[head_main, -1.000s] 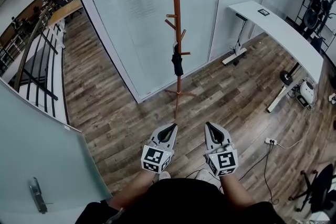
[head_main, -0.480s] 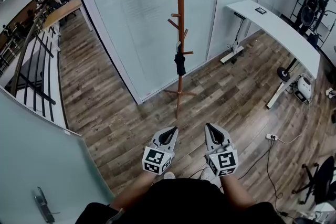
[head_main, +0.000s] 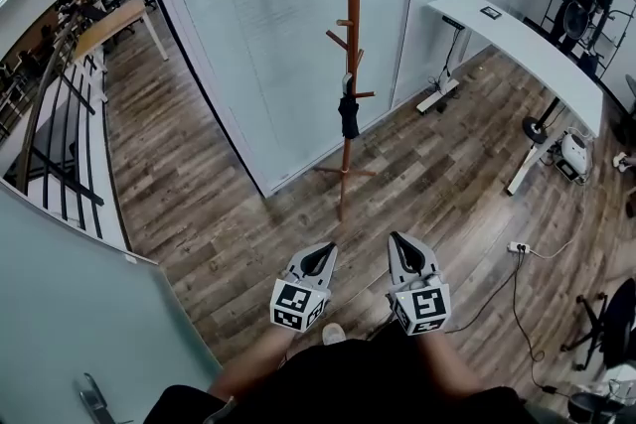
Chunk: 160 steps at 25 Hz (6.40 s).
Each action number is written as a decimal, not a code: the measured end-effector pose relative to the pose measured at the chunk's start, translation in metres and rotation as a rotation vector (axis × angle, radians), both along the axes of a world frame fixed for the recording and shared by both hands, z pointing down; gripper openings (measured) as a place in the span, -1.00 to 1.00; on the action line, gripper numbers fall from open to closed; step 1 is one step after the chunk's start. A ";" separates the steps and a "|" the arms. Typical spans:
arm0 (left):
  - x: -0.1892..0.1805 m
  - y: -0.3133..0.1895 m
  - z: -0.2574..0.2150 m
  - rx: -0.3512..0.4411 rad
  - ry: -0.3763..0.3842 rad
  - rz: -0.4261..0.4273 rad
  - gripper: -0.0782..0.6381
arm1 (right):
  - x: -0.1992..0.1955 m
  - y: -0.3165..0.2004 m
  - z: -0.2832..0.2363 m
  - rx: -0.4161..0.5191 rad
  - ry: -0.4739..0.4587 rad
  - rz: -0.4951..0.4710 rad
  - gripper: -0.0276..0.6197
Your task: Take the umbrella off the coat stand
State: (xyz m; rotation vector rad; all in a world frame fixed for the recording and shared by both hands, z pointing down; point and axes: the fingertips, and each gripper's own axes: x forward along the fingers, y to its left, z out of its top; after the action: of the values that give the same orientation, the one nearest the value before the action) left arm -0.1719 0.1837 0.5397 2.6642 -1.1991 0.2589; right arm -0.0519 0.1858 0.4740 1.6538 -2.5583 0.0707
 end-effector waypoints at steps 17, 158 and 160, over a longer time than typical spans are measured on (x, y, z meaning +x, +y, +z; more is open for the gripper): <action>0.033 -0.075 -0.001 0.002 -0.003 0.020 -0.75 | 0.024 -0.071 0.027 -0.062 -0.038 0.005 -0.90; 0.041 -0.497 -0.052 -0.003 -0.090 -0.413 -0.04 | 0.045 -0.492 0.082 -0.121 -0.088 -0.609 -0.89; 0.038 -0.492 -0.055 0.000 -0.080 -0.425 -0.04 | 0.047 -0.492 0.076 -0.105 -0.100 -0.618 -0.89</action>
State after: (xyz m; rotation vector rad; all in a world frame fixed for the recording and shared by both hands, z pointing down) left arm -0.1336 -0.3079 0.4844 2.3388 -1.7457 0.2940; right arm -0.0054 -0.3057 0.5497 0.7867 -2.9522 0.2384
